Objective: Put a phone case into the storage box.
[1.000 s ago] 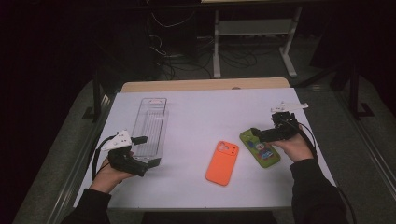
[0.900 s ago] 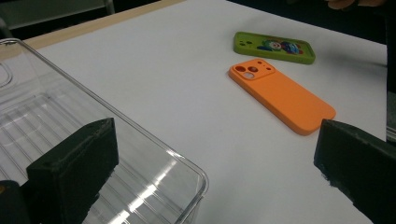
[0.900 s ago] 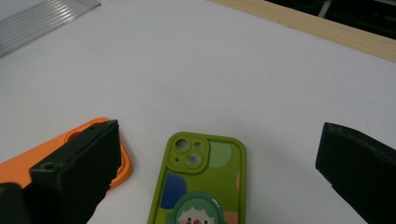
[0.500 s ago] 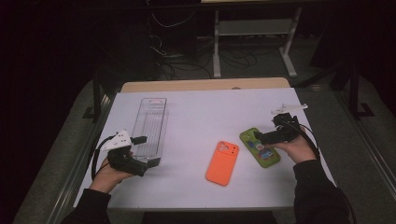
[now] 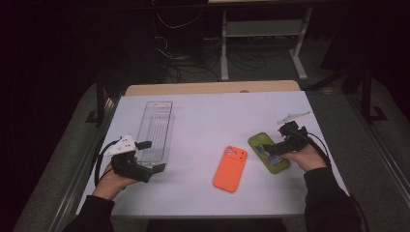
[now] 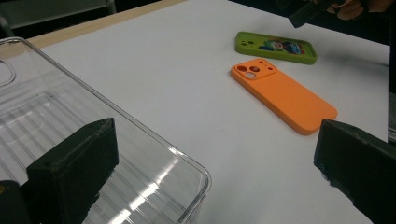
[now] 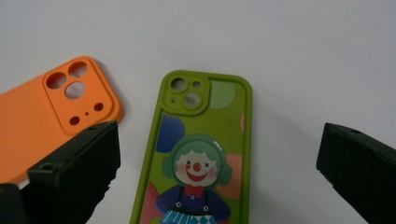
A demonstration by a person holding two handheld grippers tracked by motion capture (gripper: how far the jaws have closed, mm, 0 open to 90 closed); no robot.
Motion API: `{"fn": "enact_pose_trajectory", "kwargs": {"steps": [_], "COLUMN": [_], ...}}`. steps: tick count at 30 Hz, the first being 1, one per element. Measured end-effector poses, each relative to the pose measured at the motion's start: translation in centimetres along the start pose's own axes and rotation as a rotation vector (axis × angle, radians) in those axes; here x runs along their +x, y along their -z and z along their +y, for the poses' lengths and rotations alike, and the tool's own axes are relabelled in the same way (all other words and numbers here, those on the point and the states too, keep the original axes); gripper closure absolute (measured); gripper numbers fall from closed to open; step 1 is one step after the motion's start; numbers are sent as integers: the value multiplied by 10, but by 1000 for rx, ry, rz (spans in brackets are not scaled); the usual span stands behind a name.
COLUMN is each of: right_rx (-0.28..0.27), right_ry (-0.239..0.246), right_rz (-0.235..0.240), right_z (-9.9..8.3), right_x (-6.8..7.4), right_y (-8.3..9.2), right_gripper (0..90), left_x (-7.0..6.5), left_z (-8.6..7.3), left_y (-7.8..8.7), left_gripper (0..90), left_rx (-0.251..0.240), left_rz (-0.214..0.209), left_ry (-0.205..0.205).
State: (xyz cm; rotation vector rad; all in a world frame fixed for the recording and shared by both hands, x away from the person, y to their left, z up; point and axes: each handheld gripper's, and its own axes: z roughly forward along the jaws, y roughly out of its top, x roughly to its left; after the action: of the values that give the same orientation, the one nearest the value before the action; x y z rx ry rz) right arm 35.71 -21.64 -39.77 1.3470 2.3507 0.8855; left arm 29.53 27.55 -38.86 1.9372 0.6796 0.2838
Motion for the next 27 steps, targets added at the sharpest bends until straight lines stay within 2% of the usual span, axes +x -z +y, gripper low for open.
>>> {"fn": "enact_pose_trajectory", "kwargs": {"steps": [5,10,14,27], "right_rx": [36,73,99,204], "right_ry": [-3,13,-1,5], "right_rz": [0,-16,-13,-11], "right_z": [-4,-8,-10,-15], "right_x": [-1,-1,-1,8], "right_y": [-5,-11,-13,-29], "right_gripper": [0,0,0,0], "left_x": [0,0,0,0], "left_z": [0,0,0,0], "left_y": [0,0,0,-1], "left_gripper": [0,0,0,0], "left_rx": [-3,7,10,12], "left_rz": [-1,0,-1,-3], "left_ry": [6,1,-7,-9]}}
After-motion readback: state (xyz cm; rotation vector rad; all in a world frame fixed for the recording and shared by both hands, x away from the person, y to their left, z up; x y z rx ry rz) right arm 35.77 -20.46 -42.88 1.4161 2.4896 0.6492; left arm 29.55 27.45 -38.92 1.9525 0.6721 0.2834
